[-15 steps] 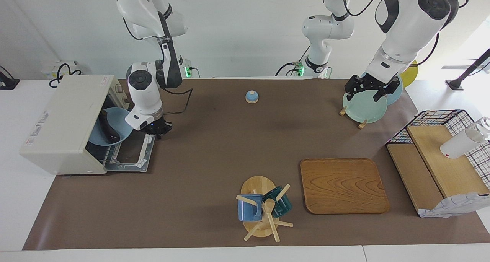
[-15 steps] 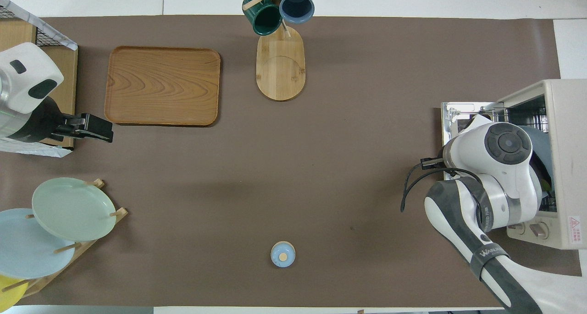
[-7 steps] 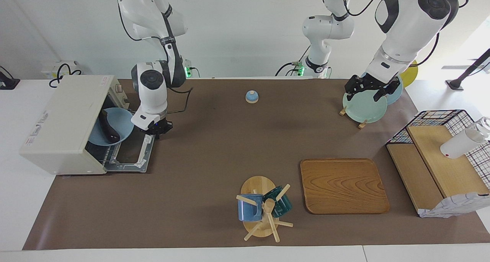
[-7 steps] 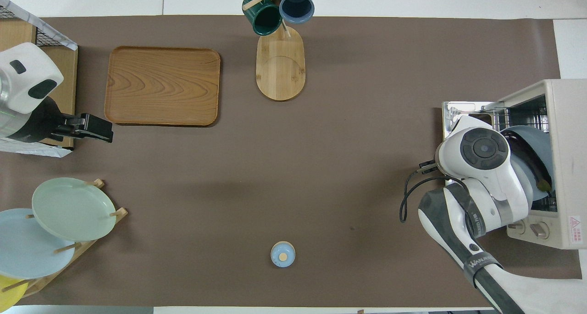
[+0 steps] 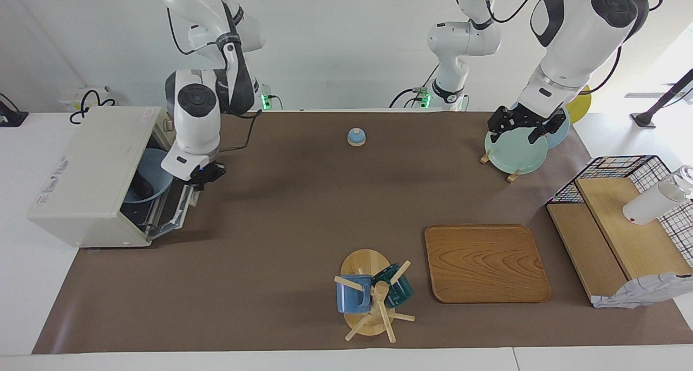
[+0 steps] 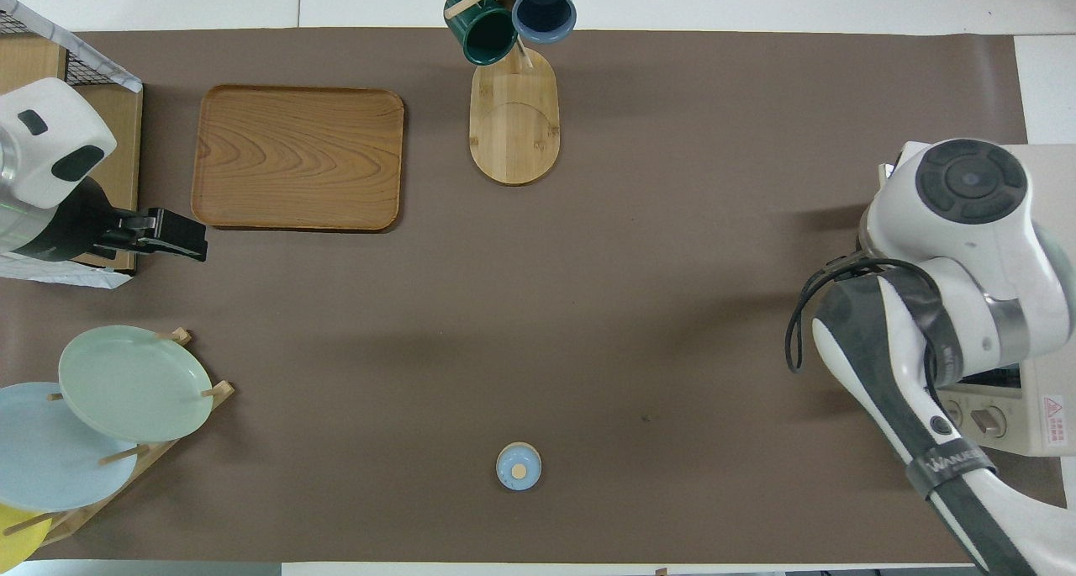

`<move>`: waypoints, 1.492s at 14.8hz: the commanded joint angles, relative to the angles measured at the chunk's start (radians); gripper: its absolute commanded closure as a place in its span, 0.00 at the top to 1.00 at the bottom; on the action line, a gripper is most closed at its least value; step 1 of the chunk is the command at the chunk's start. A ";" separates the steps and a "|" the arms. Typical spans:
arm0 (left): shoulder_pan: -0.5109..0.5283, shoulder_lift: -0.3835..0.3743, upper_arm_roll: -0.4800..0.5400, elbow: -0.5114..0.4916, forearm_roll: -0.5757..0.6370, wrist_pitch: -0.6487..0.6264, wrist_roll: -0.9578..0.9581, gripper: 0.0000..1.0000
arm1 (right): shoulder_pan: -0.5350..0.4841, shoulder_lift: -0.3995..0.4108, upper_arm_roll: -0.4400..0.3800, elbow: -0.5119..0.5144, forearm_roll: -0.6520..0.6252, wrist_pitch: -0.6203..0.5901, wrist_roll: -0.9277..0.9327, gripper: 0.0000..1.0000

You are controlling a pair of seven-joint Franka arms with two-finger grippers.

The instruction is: Put eggplant into oven

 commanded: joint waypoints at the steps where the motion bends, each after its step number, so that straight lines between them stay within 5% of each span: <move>1: 0.012 -0.020 -0.003 -0.017 -0.008 0.015 0.008 1.00 | -0.098 0.025 -0.024 0.051 -0.030 -0.001 -0.118 0.00; 6: 0.012 -0.020 -0.003 -0.017 -0.008 0.015 0.008 1.00 | -0.141 -0.041 -0.026 0.054 0.007 -0.064 -0.204 0.00; 9: 0.012 -0.020 -0.003 -0.017 -0.008 0.015 0.008 1.00 | -0.131 -0.041 -0.024 0.149 0.112 -0.156 -0.195 0.02; 14: 0.012 -0.020 -0.003 -0.017 -0.008 0.015 0.008 1.00 | -0.129 -0.034 -0.019 0.350 0.256 -0.358 -0.176 0.24; 18: 0.012 -0.020 -0.003 -0.017 -0.008 0.015 0.008 1.00 | -0.120 -0.046 -0.016 0.350 0.304 -0.400 -0.104 0.36; 19: 0.012 -0.020 -0.003 -0.017 -0.008 0.015 0.008 1.00 | -0.129 -0.048 -0.018 0.346 0.306 -0.405 -0.104 0.48; 20: 0.012 -0.020 -0.003 -0.017 -0.008 0.015 0.008 1.00 | -0.129 -0.049 -0.018 0.341 0.307 -0.408 -0.103 0.99; 22: 0.012 -0.020 -0.003 -0.017 -0.008 0.015 0.008 1.00 | -0.135 -0.049 -0.019 0.343 0.307 -0.431 -0.074 1.00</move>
